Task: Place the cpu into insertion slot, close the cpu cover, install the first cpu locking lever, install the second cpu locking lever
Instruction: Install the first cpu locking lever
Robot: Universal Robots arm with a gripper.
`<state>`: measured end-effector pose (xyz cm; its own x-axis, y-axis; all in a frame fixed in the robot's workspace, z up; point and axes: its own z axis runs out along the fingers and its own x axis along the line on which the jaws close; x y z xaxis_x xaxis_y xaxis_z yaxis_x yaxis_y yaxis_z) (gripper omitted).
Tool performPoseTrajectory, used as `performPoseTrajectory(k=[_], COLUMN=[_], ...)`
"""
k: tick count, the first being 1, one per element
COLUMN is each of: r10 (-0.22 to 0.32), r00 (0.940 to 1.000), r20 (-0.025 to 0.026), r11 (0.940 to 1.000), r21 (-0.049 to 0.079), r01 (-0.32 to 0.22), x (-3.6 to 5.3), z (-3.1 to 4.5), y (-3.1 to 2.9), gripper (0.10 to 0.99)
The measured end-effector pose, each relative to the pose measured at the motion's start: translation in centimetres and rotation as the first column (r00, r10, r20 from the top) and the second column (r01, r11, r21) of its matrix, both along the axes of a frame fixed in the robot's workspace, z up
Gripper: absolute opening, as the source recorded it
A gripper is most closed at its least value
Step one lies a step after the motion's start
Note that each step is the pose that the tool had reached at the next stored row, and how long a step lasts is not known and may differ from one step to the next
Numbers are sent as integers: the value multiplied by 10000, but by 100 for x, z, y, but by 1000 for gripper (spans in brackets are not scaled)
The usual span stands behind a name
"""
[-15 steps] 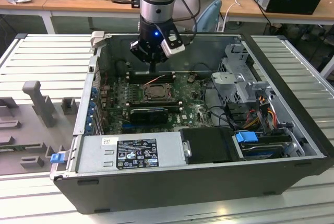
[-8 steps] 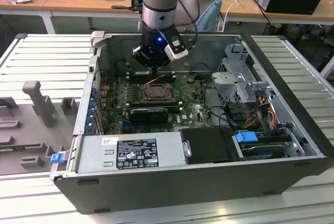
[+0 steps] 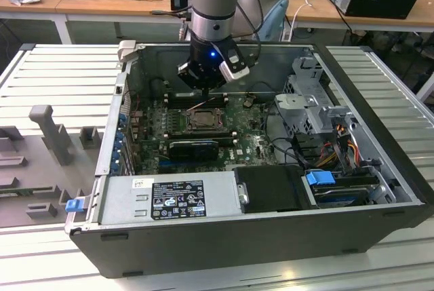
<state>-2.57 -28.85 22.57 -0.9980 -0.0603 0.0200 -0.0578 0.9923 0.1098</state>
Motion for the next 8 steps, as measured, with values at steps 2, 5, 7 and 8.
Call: performPoseTrajectory(k=[2,5,7,8], r10=[-1,0,0,0], r00=[10000,10000,10000,10000], r20=[0,0,0,-1], r11=[10000,10000,10000,10000], r21=[-1,0,-1,-1], r01=[1,0,0,0], x=[31,80,94,100], z=[-35,-90,-109,-118], y=[8,11,12,13], gripper=[106,106,106,106])
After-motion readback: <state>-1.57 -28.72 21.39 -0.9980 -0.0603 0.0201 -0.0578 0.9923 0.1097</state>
